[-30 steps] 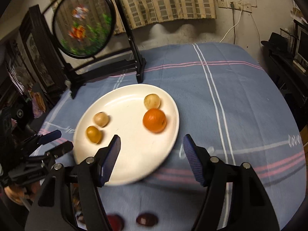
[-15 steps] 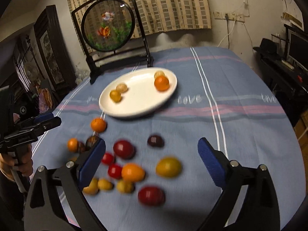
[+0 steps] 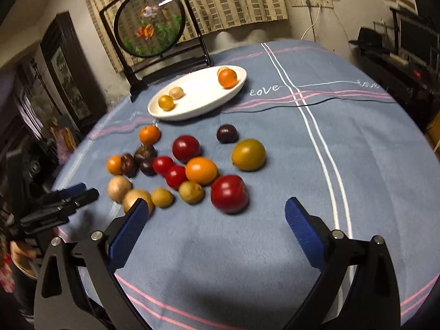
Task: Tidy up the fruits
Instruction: 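Withdraw both open grippers from the plate back toward the fruit pile, then grasp a large beige potato with the left gripper while the right gripper grasps a red tomato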
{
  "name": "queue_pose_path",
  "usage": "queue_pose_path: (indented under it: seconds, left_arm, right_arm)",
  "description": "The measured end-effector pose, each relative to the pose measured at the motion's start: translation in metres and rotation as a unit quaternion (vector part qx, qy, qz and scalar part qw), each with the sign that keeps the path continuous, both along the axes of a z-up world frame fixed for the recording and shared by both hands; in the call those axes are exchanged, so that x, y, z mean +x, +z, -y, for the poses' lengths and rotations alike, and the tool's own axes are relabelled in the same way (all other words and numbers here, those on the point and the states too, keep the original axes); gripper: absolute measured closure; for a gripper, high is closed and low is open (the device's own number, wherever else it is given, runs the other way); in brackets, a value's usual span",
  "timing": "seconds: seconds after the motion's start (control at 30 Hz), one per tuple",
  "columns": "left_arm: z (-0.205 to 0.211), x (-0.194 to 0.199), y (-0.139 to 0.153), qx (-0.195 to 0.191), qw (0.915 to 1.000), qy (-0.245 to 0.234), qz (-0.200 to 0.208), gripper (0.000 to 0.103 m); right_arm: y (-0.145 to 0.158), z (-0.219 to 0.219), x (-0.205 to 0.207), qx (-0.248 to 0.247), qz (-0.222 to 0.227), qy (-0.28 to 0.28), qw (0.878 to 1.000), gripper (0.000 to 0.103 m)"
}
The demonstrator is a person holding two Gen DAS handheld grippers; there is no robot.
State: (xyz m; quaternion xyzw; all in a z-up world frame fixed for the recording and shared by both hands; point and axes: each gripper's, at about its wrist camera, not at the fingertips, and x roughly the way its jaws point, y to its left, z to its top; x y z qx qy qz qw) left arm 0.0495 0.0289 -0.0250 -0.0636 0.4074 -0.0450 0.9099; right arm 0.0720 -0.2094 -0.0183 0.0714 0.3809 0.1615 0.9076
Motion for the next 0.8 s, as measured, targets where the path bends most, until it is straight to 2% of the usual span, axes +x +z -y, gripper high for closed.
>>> queue_pose_path:
  seconds: [0.23,0.47,0.6,0.73,0.8]
  left_arm:
    - [0.007,-0.006,-0.014,0.005,0.9998,-0.004,-0.016,0.017]
    - [0.013,0.010,-0.024,0.014,0.9994,-0.005,-0.032,0.018]
    - [0.012,0.019,-0.027,0.003,0.9991,0.001,-0.043,0.022]
    - [0.017,0.030,-0.028,0.015,0.9986,-0.002,-0.050,0.027]
    - [0.018,0.035,-0.028,0.016,0.9986,0.000,-0.051,0.034]
  right_arm:
    - [-0.015,-0.014,-0.006,-0.020,-0.013,0.032,0.999,0.003]
    - [-0.022,-0.017,-0.003,-0.009,-0.023,0.042,0.999,0.003]
    - [-0.023,-0.018,-0.003,-0.009,-0.022,0.048,0.999,0.003]
    - [-0.026,-0.019,-0.001,-0.007,-0.027,0.049,0.998,0.003]
    - [-0.027,-0.018,0.000,-0.008,-0.027,0.047,0.998,0.003]
